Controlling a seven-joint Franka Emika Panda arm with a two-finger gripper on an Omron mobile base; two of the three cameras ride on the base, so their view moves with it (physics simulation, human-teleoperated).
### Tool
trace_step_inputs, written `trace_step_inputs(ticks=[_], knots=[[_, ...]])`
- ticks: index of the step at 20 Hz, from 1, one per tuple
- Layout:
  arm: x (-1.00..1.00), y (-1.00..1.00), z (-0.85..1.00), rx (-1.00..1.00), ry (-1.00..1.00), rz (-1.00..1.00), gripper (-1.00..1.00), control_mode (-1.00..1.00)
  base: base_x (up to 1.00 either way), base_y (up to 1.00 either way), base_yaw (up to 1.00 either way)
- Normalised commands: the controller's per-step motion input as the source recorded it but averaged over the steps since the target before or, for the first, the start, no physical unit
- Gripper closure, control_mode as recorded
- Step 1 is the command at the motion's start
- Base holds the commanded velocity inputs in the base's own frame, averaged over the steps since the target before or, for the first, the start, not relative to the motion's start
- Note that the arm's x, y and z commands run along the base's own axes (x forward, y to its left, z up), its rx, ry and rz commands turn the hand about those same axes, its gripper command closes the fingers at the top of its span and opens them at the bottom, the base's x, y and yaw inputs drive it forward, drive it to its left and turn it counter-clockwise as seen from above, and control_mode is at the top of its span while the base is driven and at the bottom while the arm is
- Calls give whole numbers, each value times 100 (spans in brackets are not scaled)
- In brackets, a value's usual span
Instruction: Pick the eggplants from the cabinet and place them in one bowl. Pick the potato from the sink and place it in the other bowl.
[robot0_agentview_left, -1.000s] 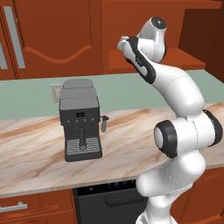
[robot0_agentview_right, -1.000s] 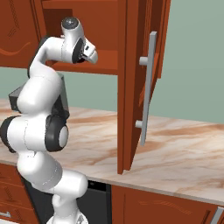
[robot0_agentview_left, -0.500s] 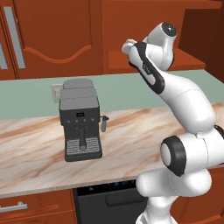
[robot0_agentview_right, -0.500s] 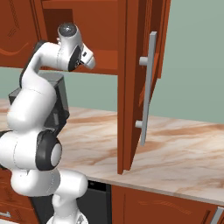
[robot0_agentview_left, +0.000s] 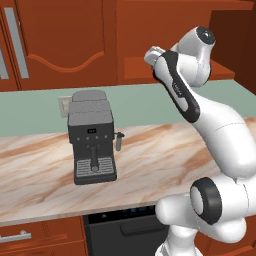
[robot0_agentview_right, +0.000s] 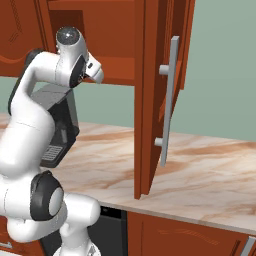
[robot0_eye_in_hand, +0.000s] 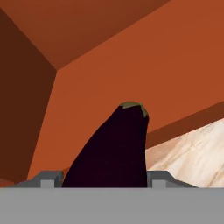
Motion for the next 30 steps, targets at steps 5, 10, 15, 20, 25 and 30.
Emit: trace_step_inputs(ticks=[5, 10, 15, 20, 25, 30], knots=[[-58, -4, 1, -2, 0, 0, 100, -100, 0, 0, 0], [-41, -2, 0, -9, 4, 0, 100, -100, 0, 0, 0], [-46, -6, 0, -14, 0, 0, 100, -100, 0, 0, 0], [-52, -9, -1, -13, 0, 0, 100, -100, 0, 0, 0], [-41, -6, -1, -14, 0, 0, 100, -100, 0, 0, 0], [-41, -11, -1, -15, 0, 0, 100, -100, 0, 0, 0]])
